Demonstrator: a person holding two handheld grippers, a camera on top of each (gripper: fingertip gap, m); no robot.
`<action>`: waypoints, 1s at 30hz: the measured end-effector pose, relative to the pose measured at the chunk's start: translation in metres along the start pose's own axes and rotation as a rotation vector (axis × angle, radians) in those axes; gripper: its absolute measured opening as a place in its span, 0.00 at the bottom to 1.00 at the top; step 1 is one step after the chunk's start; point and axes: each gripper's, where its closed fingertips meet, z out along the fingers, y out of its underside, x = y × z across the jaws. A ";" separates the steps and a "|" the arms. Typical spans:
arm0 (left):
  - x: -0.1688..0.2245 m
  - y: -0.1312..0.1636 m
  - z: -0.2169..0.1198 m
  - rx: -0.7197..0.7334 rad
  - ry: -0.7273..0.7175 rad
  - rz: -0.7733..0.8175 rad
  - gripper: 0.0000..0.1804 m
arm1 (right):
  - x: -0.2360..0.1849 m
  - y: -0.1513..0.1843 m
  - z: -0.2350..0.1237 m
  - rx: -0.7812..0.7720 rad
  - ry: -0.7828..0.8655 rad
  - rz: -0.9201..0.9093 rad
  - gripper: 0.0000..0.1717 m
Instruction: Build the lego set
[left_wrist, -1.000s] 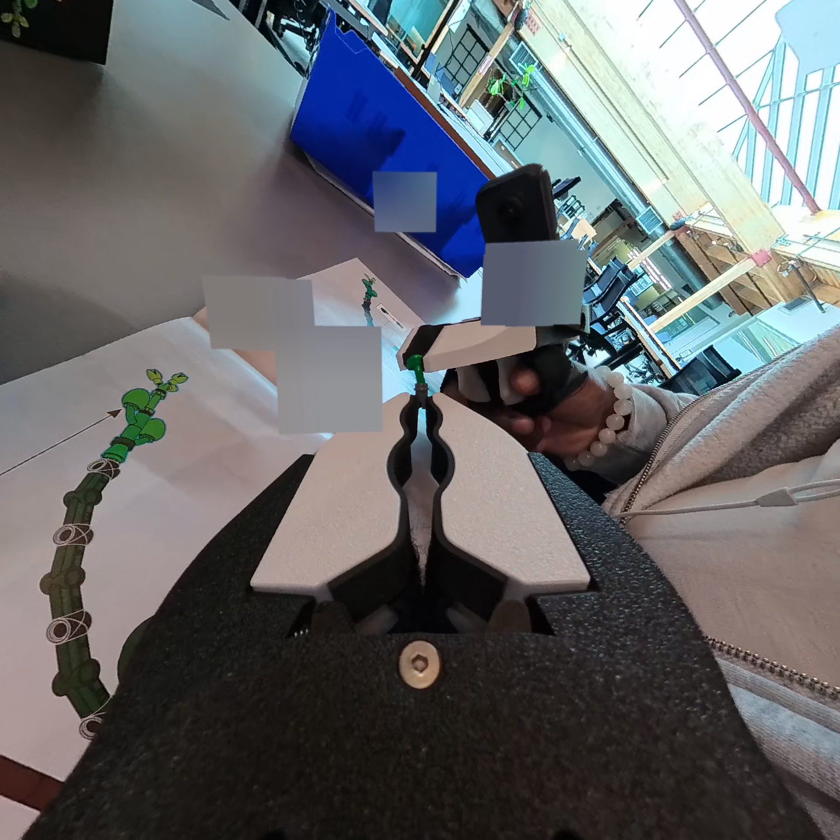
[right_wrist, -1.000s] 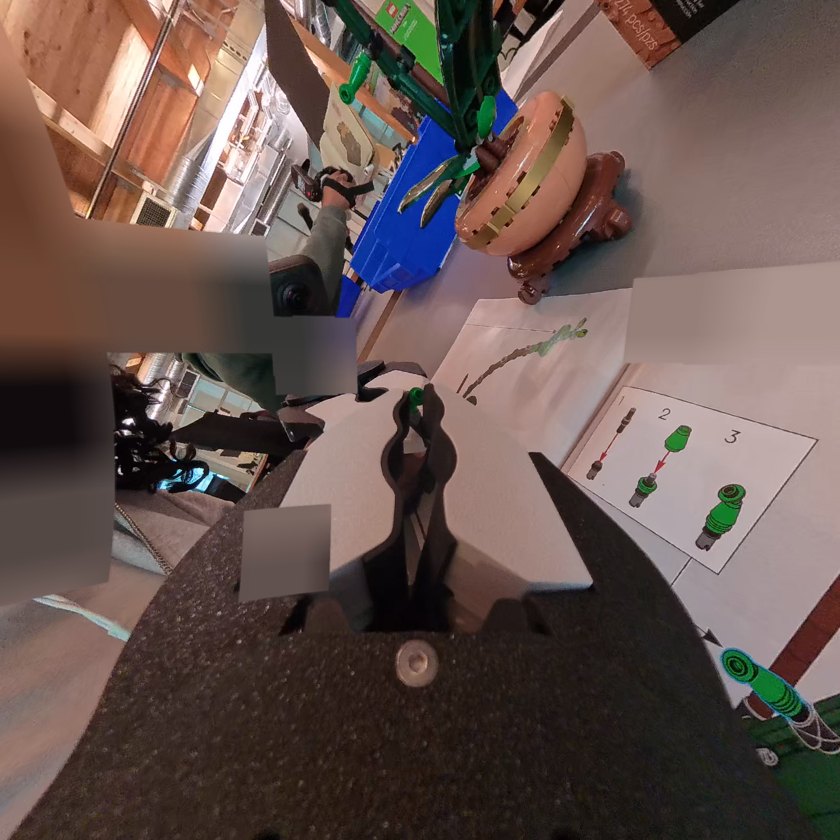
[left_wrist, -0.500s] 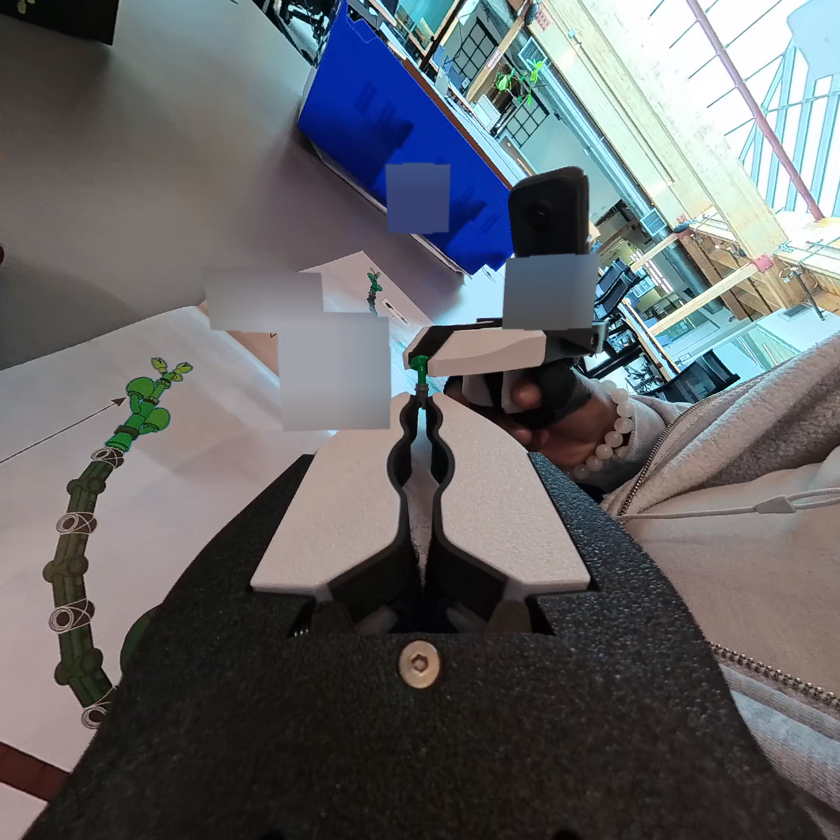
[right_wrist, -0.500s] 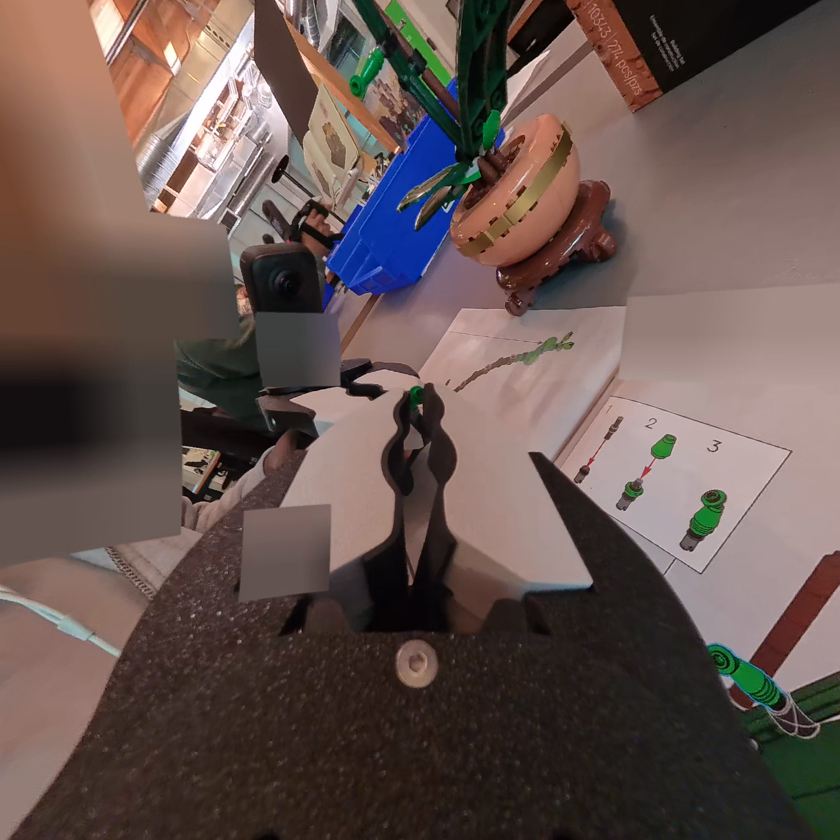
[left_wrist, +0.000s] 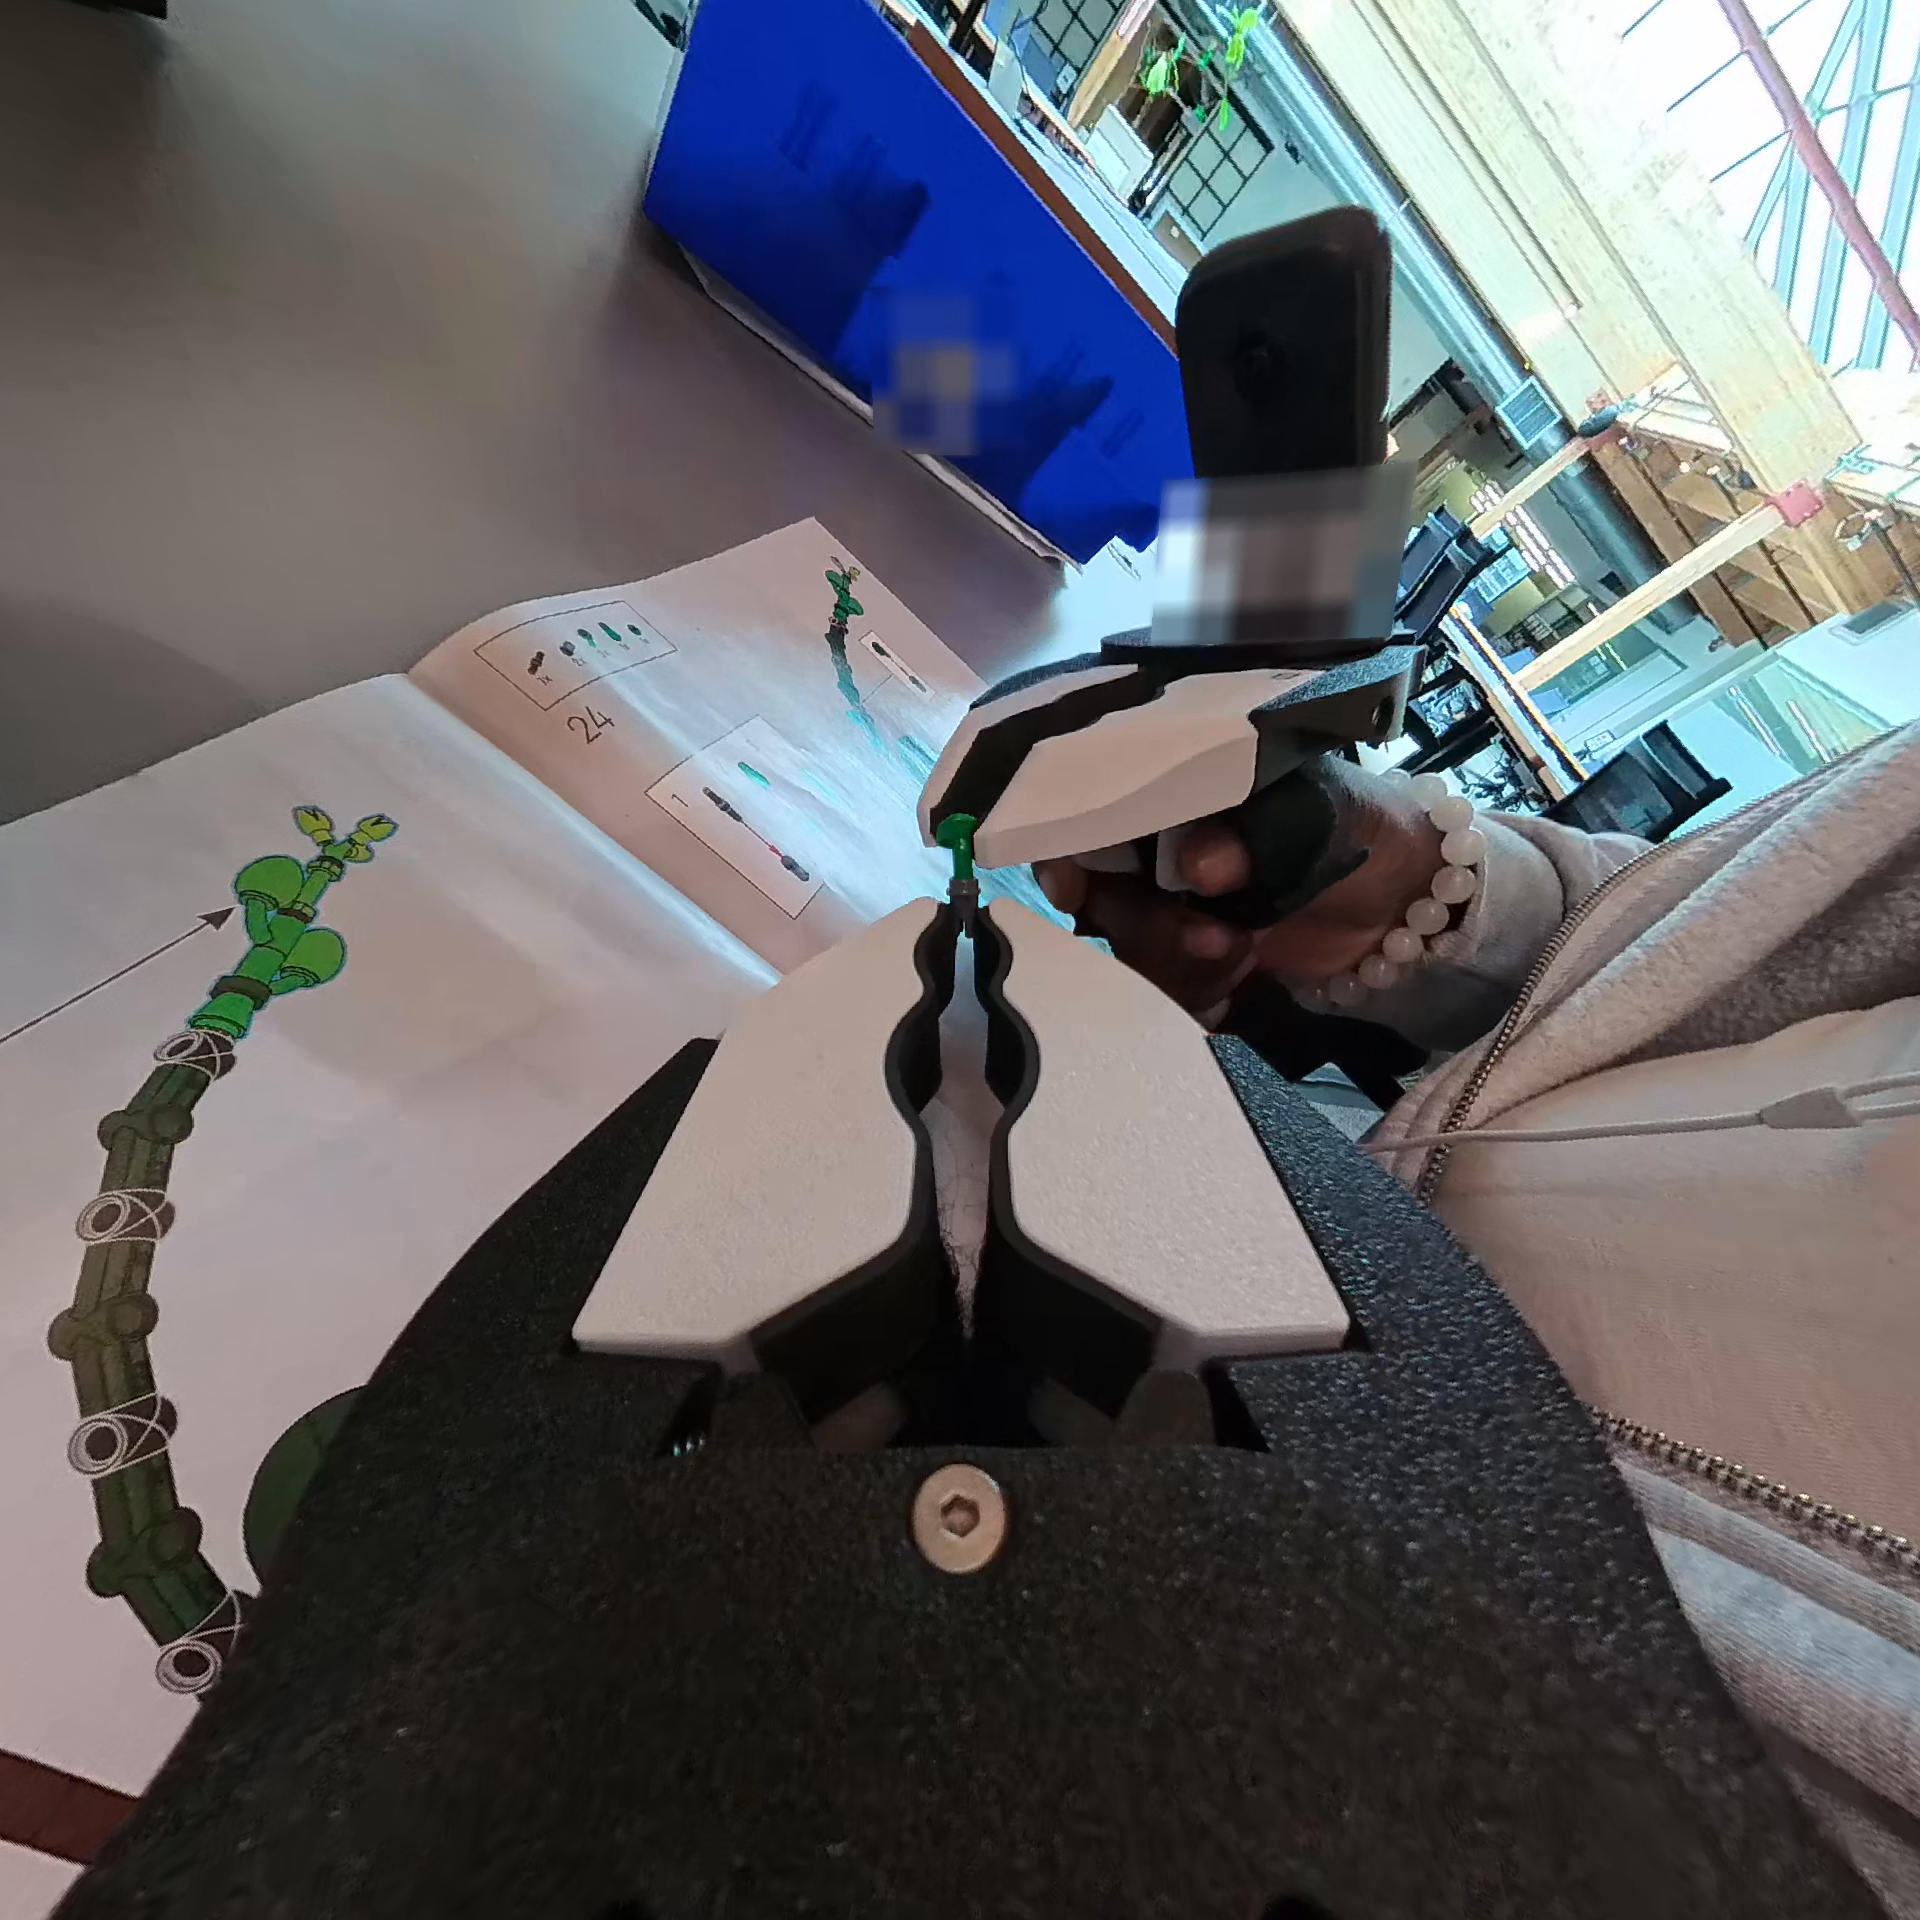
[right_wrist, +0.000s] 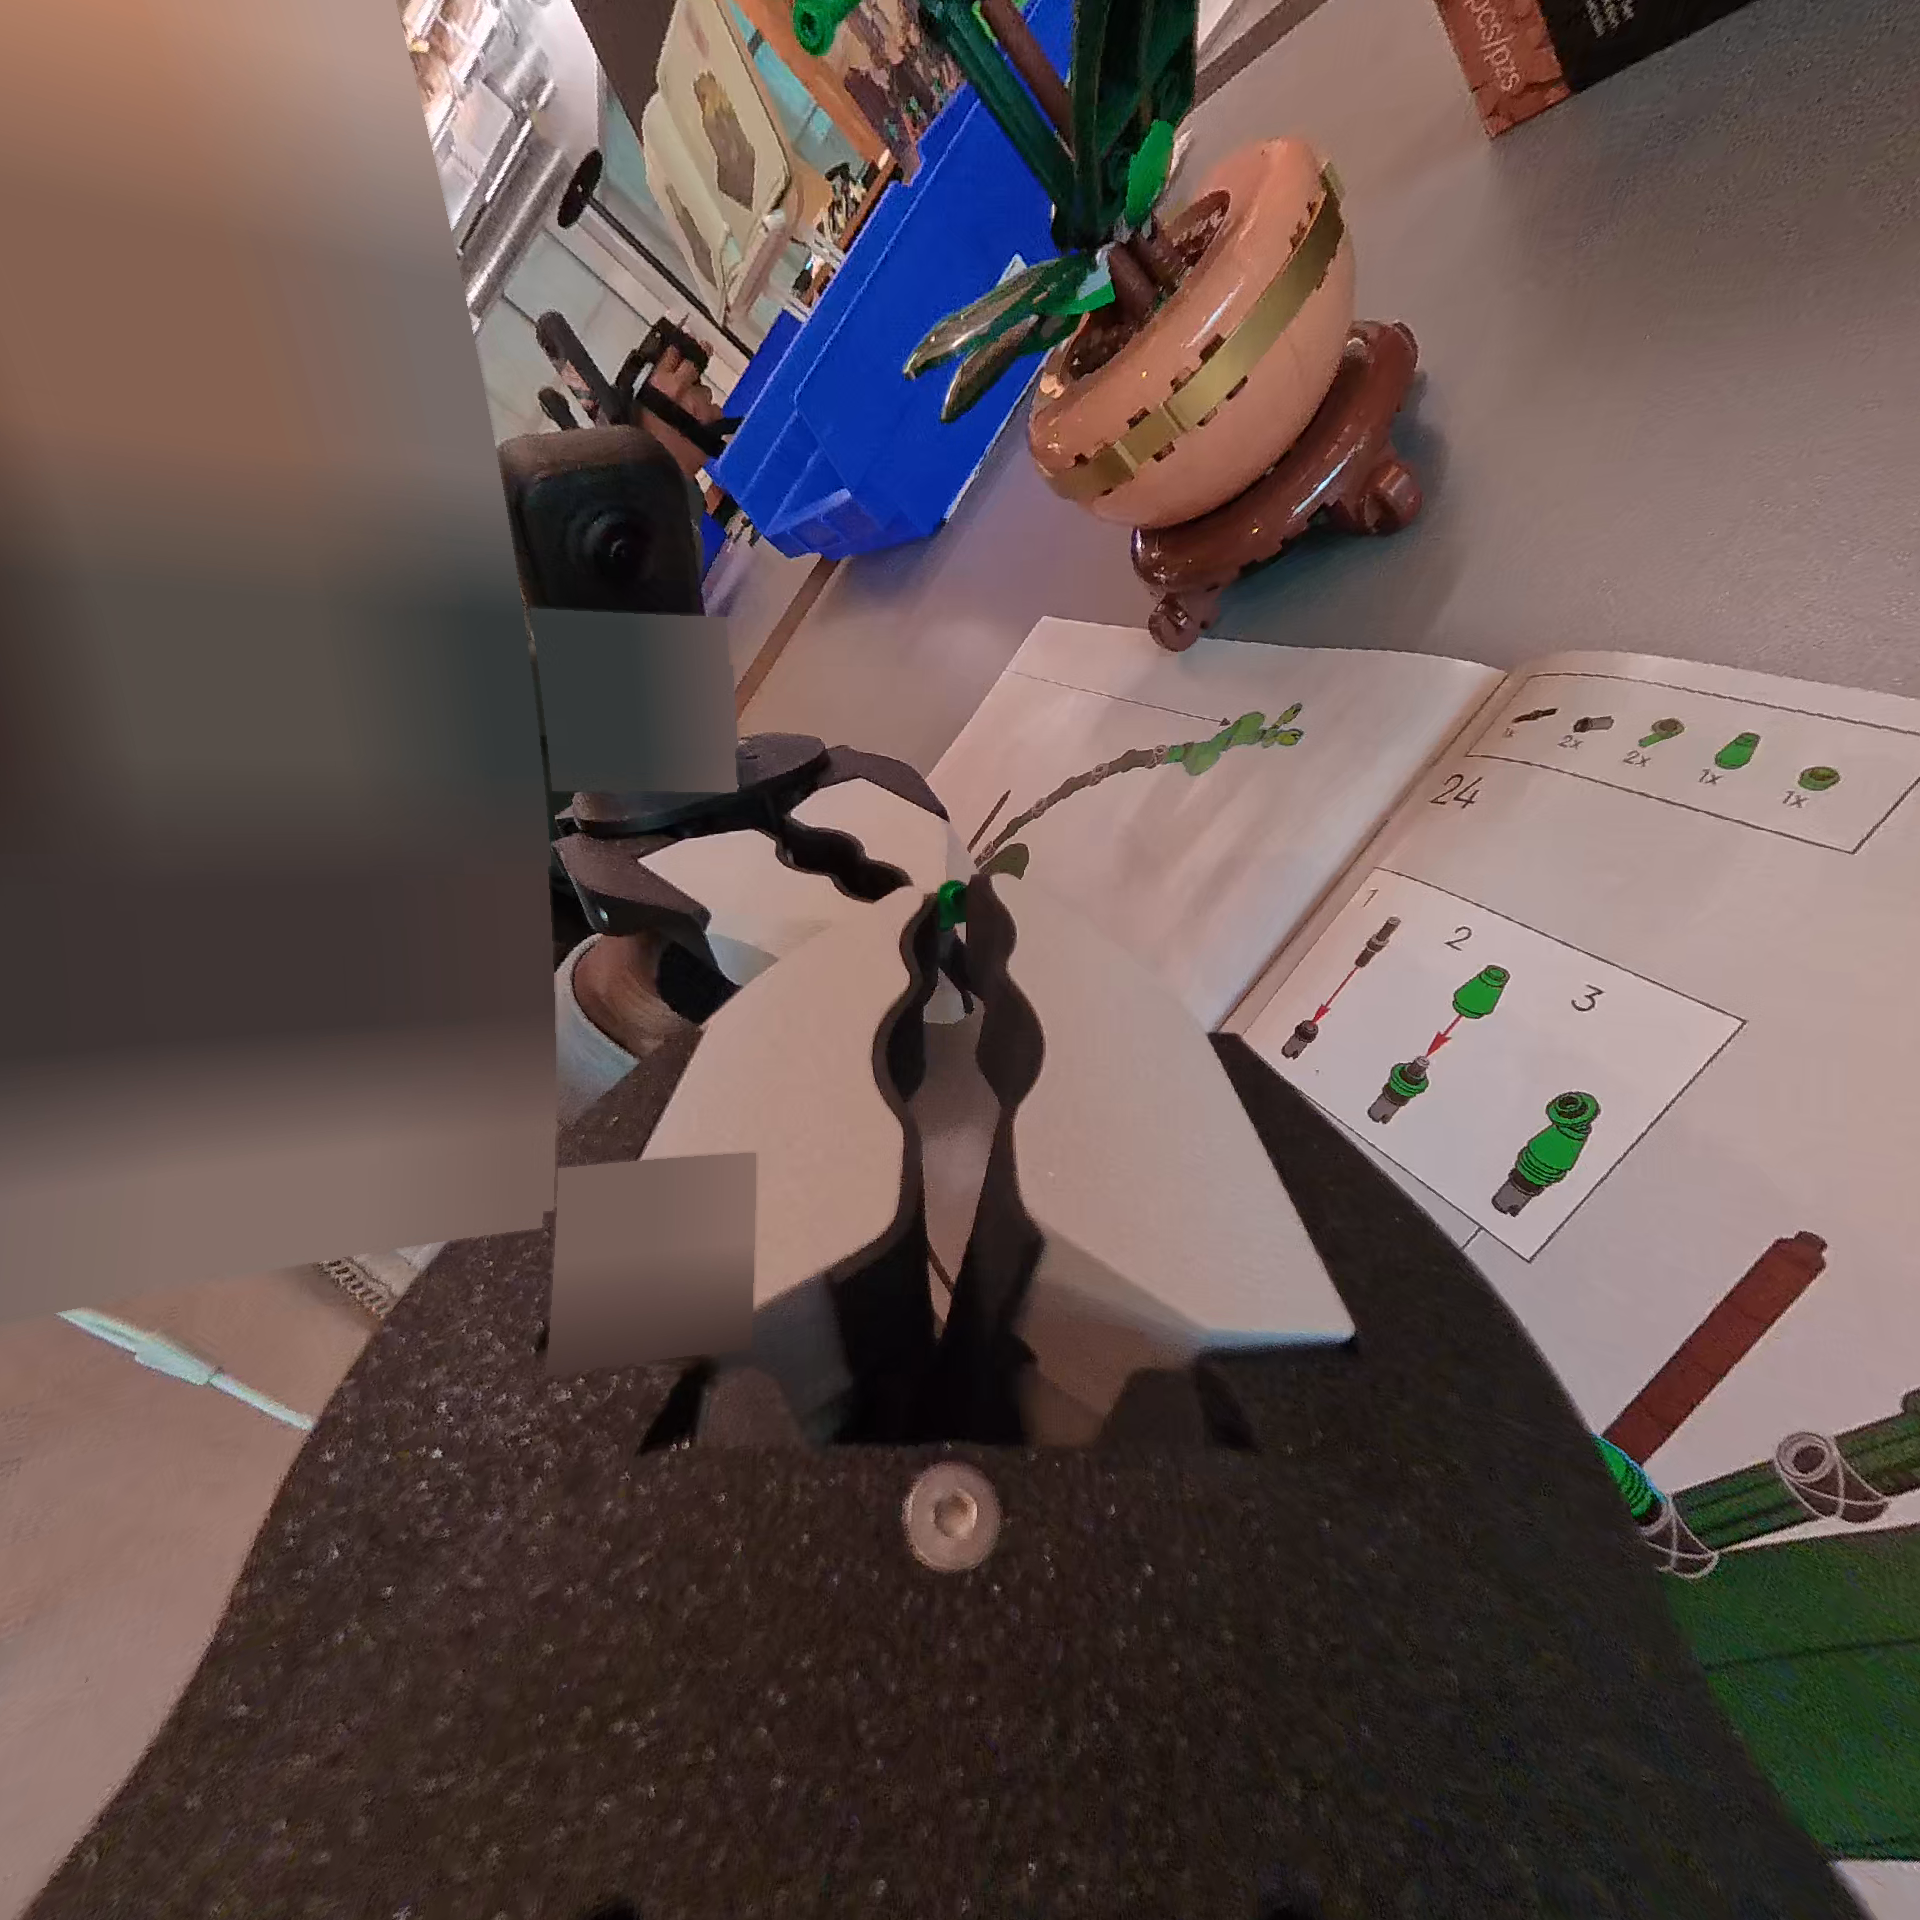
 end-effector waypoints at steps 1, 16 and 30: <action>0.000 0.001 0.000 -0.005 0.000 0.000 0.01 | 0.000 0.001 0.000 -0.007 0.001 0.000 0.03; 0.001 0.006 0.002 -0.046 -0.003 0.015 0.01 | 0.003 0.008 -0.004 -0.053 0.013 -0.008 0.03; 0.007 0.006 0.000 -0.045 0.049 0.016 0.01 | -0.007 0.003 -0.006 -0.140 -0.128 -0.030 0.15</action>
